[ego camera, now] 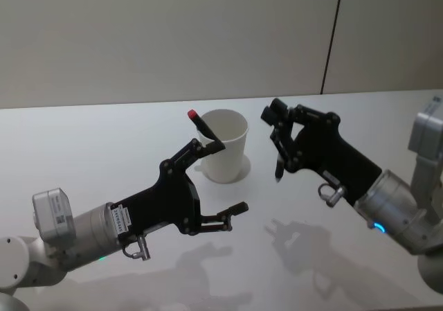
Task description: Place the pen into the pen holder.
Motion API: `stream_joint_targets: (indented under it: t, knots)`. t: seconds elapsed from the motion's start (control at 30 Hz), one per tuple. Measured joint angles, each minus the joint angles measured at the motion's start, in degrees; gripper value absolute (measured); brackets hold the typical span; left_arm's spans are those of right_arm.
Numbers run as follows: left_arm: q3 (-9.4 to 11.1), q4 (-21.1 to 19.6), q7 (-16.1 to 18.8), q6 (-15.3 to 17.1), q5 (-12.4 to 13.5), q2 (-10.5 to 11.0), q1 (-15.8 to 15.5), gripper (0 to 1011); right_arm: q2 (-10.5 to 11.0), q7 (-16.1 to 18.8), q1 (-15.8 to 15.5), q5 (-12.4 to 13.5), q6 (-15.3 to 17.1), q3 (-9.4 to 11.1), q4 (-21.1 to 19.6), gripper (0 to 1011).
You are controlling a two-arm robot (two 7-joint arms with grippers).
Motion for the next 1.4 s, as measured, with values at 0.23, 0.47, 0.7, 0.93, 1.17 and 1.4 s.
stream_joint_targets:
  t: [0.23,0.47,0.7,0.93,1.17,1.4]
  knots:
    - [0.00,0.00,0.00,0.00,0.00,0.00,0.00,999,-1.45,-1.44,2.31,-2.22,-1.53,0.09,2.40,119]
    - [0.00,0.00,0.00,0.00,0.00,0.00,0.00,1000,-3.34,-1.74,4.93,-3.83,-2.88,-0.14,5.29,119]
    - [0.00,0.00,0.00,0.00,0.00,0.00,0.00,1000,-5.13,-2.19,7.20,-5.68,-4.09,-0.62,7.85,119]
    - [0.00,0.00,0.00,0.00,0.00,0.00,0.00,1000,-7.05,-3.60,9.42,-8.54,-5.40,-1.29,10.55,119]
    - [0.00,0.00,0.00,0.00,0.00,0.00,0.00,1000,-8.82,-5.83,11.19,-12.20,-6.91,-2.09,12.83,119]
    - [0.00,0.00,0.00,0.00,0.00,0.00,0.00,1000,-10.48,-8.30,12.65,-16.07,-8.35,-3.00,14.93,119]
